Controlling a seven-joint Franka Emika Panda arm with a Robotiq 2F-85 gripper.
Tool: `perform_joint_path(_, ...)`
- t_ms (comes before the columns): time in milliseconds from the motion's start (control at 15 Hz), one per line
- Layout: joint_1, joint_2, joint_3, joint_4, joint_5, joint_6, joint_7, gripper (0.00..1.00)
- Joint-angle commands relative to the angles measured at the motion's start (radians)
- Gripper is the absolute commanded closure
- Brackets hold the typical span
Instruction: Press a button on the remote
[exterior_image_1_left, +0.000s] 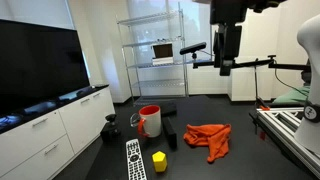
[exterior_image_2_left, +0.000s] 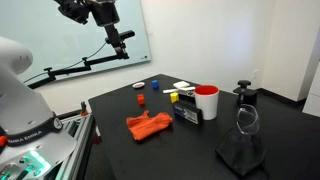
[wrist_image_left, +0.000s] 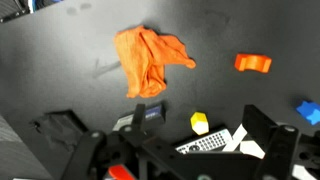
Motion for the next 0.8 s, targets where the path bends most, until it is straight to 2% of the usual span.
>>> perform_joint_path(0,0.005,-0.004,-0.005,0.027,-0.004,-0.001,0.003,0.0)
perform_joint_path(533,0.005,-0.015,-0.004,0.035,-0.004,-0.005,0.003,0.0)
perform_joint_path(733,0.039,0.029,-0.028,0.081,0.031,0.019,-0.037,0.0)
